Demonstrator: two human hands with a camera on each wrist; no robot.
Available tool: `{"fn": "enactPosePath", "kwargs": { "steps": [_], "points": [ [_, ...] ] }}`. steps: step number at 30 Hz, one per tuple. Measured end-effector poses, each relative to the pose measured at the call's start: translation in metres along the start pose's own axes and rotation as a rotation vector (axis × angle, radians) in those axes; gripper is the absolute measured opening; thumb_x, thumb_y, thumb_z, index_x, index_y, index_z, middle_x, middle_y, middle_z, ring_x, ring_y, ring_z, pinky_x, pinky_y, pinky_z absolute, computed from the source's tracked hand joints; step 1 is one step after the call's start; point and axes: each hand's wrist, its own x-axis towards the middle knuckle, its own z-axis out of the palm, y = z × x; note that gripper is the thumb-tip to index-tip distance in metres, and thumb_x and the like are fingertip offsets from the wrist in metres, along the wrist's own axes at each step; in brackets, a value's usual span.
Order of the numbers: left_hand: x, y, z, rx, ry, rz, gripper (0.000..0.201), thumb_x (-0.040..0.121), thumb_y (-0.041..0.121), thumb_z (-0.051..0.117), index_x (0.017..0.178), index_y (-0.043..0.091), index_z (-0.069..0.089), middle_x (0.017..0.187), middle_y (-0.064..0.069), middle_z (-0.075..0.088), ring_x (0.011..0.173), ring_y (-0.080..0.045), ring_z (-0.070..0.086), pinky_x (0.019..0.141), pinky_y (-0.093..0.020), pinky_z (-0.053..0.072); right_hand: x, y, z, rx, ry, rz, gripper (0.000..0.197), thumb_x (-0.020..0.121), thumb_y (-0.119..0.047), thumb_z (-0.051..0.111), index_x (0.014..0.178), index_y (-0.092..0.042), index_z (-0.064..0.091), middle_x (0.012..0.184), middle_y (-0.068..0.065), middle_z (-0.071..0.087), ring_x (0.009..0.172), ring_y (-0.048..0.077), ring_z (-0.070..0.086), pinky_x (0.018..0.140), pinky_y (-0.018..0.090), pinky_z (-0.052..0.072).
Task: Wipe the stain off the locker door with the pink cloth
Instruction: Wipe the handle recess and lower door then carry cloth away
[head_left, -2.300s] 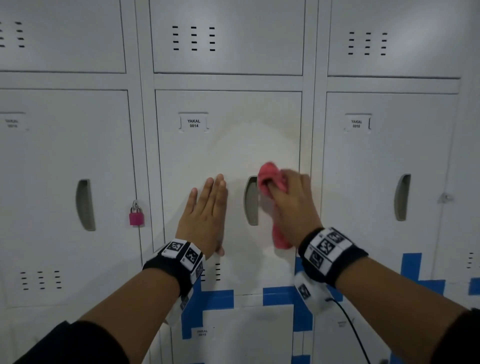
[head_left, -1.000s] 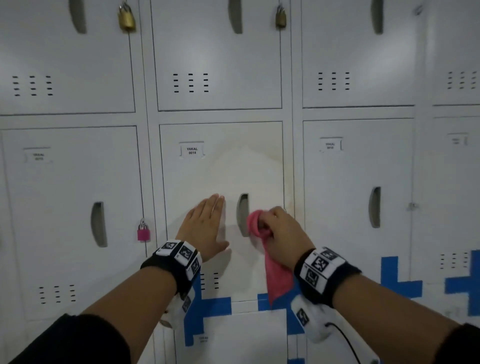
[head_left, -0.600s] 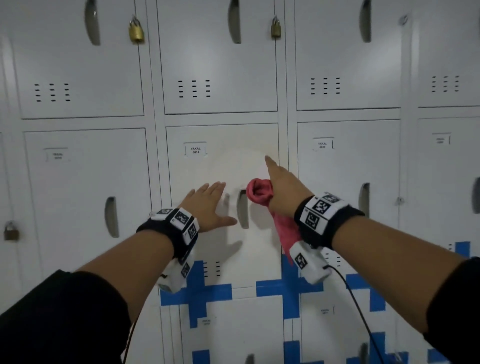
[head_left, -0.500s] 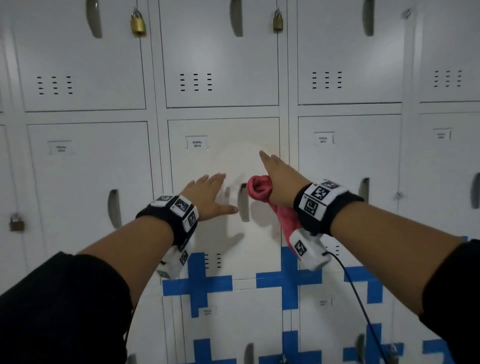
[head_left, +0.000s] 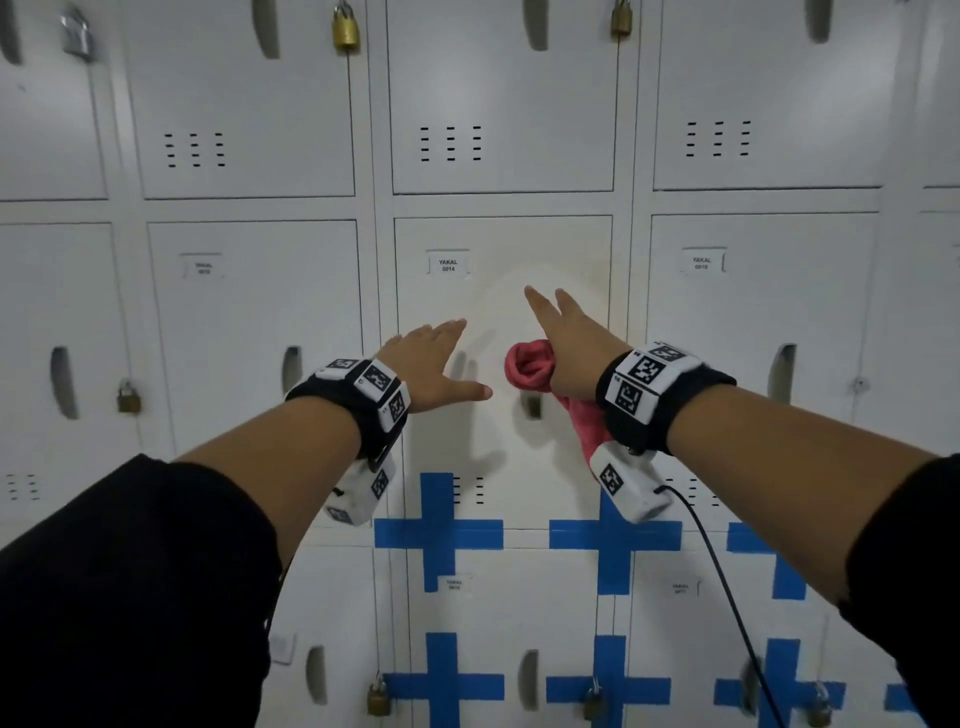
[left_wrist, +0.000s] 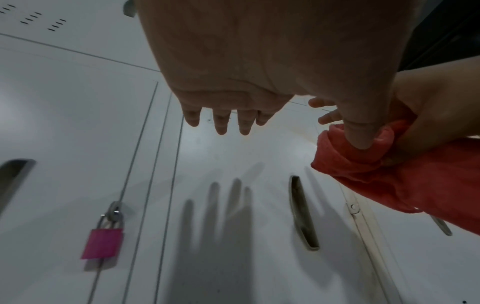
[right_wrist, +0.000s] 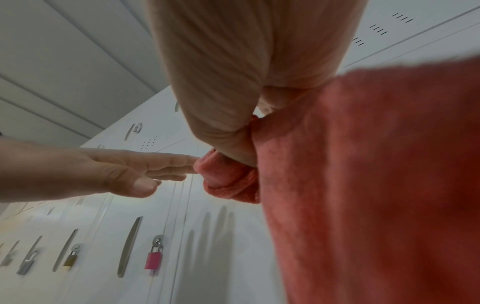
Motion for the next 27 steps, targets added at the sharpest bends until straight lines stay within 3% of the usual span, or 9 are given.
{"fn": "enactPosePath", "kwargs": {
  "steps": [7,10,12,15,17,20,22,27],
  "points": [
    [-0.033,-0.033,-0.009,0.047,-0.007,-0.091,0.104,0.078,0.075,0.049,0.154,0.020,0.003,0.162,-0.001,0.014,0.148,-0.024,0.019,0.119,-0.048,0.020,0.005,-0.039,0.015,0.036,-0.056,-0.051,0.111,0.073,-0.004,0.068,0.149,-0.034,-0.006,0.158,0.016,-0.002,0.111,0.039,0.056,0.084,0.043,0.055],
    [-0.052,-0.051,-0.008,0.066,-0.013,-0.137,0.104,0.078,0.075,0.049,0.154,0.019,0.006,0.161,-0.003,0.019,0.146,-0.024,0.024,0.118,-0.048,0.021,0.006,-0.062,0.028,0.074,-0.044,-0.112,0.106,0.071,-0.004,0.067,0.150,-0.031,0.001,0.149,0.017,0.025,0.110,0.035,0.056,0.084,0.043,0.053],
    [-0.067,-0.060,-0.007,0.081,-0.025,-0.160,0.103,0.078,0.076,0.048,0.154,0.018,0.007,0.160,-0.005,0.022,0.144,-0.025,0.027,0.118,-0.049,0.019,0.003,-0.077,0.039,0.122,-0.039,-0.151,0.097,0.072,-0.003,0.065,0.150,-0.023,0.011,0.127,0.015,0.048,0.102,0.031,0.057,0.082,0.040,0.052],
    [-0.089,-0.072,-0.002,0.054,-0.040,-0.223,0.097,0.082,0.069,0.051,0.154,0.020,0.009,0.160,-0.008,0.022,0.142,-0.026,0.032,0.115,-0.046,0.029,-0.005,-0.096,0.058,0.226,-0.059,-0.182,0.074,0.073,-0.004,0.065,0.140,-0.019,0.036,0.106,0.008,0.063,0.095,0.026,0.060,0.080,0.037,0.051],
    [-0.104,-0.087,0.006,0.048,-0.045,-0.254,0.095,0.082,0.071,0.050,0.154,0.022,0.012,0.157,-0.007,0.030,0.136,-0.026,0.040,0.110,-0.044,0.036,-0.011,-0.110,0.077,0.270,-0.063,-0.225,0.045,0.072,-0.008,0.066,0.114,-0.021,0.056,0.096,0.001,0.065,0.088,0.023,0.060,0.078,0.039,0.052],
    [-0.128,-0.108,0.023,0.058,-0.084,-0.302,0.095,0.080,0.074,0.048,0.153,0.024,0.015,0.152,-0.004,0.040,0.133,-0.026,0.043,0.106,-0.043,0.039,-0.019,-0.133,0.112,0.315,-0.078,-0.310,0.019,0.071,-0.012,0.063,0.087,-0.021,0.062,0.081,-0.003,0.064,0.077,0.020,0.059,0.070,0.041,0.053],
    [-0.145,-0.116,0.035,0.062,-0.118,-0.328,0.091,0.082,0.070,0.050,0.153,0.024,0.016,0.153,-0.003,0.038,0.134,-0.025,0.041,0.107,-0.042,0.037,-0.026,-0.146,0.136,0.351,-0.096,-0.344,0.014,0.070,-0.014,0.061,0.081,-0.023,0.061,0.076,-0.005,0.062,0.074,0.018,0.057,0.067,0.041,0.053],
    [-0.194,-0.136,0.078,0.064,-0.211,-0.374,0.089,0.083,0.066,0.052,0.153,0.022,0.019,0.150,-0.005,0.042,0.134,-0.026,0.041,0.108,-0.044,0.037,-0.047,-0.182,0.207,0.386,-0.204,-0.424,0.013,0.075,-0.015,0.062,0.085,-0.023,0.063,0.077,-0.006,0.062,0.078,0.020,0.054,0.066,0.040,0.051]
  ]
}}
